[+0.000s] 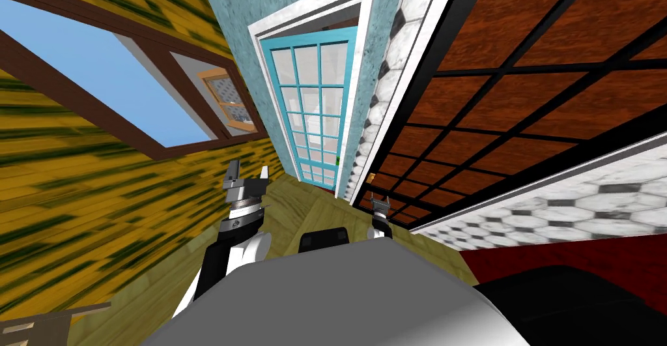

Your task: Pull the door open

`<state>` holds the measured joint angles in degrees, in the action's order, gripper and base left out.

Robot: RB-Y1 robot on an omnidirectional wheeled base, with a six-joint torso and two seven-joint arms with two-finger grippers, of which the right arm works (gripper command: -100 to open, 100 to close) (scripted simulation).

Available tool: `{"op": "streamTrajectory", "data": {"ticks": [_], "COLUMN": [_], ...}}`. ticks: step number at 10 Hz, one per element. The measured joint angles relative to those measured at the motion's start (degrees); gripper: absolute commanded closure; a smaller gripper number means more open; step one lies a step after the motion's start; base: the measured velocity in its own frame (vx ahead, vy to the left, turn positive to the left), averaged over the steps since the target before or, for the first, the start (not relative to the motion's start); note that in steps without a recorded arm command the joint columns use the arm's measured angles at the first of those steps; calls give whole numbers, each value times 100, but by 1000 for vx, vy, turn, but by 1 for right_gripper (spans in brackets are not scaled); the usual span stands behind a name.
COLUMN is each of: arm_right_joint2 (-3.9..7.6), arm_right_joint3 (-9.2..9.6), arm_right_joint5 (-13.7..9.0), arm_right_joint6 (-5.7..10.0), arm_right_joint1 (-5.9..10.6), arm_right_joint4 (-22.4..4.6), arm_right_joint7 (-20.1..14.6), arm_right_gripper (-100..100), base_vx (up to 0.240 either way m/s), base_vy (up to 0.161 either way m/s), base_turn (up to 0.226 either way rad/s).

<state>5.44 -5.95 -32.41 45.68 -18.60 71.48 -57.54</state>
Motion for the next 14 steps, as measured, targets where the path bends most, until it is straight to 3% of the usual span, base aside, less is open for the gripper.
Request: {"op": "streamTrajectory", "data": {"ticks": [12,14], "arm_right_joint2": [-79,-108], "arm_right_joint3": [-134,-146], "arm_right_joint5": [-543,-593], "arm_right_joint6": [397,421], "arm_right_joint1": [259,253], "arm_right_joint4": [-1271,-1331], "arm_right_joint7": [-1150,-1249], "arm_right_gripper": [-100,-100], "base_vx": [72,80], "base_vy": [-75,-28], "base_turn": [127,-9]}}
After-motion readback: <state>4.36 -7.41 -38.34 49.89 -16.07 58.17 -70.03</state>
